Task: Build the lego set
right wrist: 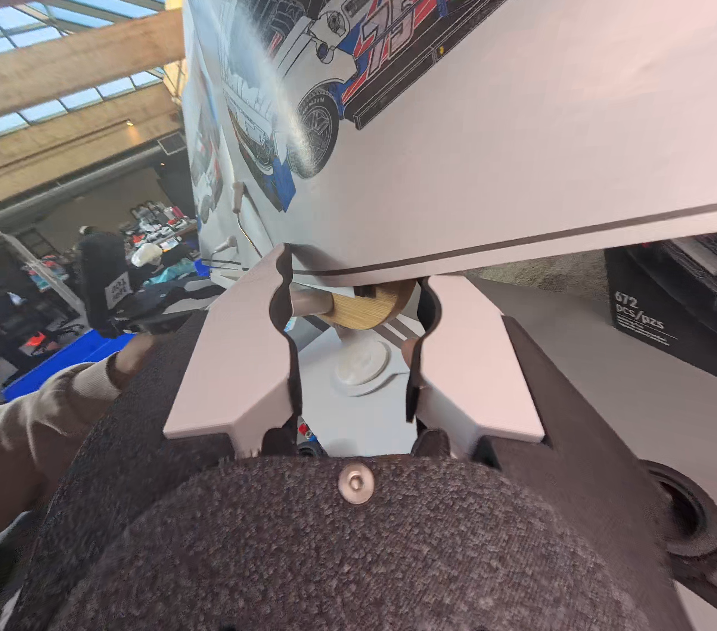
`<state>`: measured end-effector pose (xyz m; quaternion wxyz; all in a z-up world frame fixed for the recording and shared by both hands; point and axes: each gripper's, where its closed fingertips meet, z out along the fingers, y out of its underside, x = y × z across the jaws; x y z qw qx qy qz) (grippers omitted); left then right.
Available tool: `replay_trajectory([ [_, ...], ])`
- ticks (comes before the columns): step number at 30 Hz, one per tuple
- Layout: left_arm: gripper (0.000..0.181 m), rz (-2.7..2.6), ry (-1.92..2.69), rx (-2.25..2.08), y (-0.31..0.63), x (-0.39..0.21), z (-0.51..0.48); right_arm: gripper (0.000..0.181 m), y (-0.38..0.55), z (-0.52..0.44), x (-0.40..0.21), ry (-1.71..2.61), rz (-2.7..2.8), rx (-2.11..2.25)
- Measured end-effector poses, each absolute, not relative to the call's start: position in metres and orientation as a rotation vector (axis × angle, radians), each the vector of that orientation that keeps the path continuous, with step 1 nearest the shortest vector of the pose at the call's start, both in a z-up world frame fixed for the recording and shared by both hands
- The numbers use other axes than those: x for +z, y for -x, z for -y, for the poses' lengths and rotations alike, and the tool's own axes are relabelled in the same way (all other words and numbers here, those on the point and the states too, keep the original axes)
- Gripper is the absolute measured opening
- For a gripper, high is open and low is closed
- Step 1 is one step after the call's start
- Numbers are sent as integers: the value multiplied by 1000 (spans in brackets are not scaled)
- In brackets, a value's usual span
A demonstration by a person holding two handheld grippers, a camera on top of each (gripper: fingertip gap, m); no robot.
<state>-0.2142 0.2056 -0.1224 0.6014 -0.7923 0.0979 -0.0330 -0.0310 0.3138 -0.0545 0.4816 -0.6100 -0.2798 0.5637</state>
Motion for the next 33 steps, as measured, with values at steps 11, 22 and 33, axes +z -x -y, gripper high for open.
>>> replay_trajectory([
  [11,22,-144,1809,-93,231,-117,-197,44,22,-302,-59,1486,667,1243],
  [22,24,-100,1598,7,228,-72,-157,52,9,-284,-69,1535,665,1160],
  [33,24,24,1537,-63,243,-64,-156,26,0,-257,-73,1548,745,786],
])
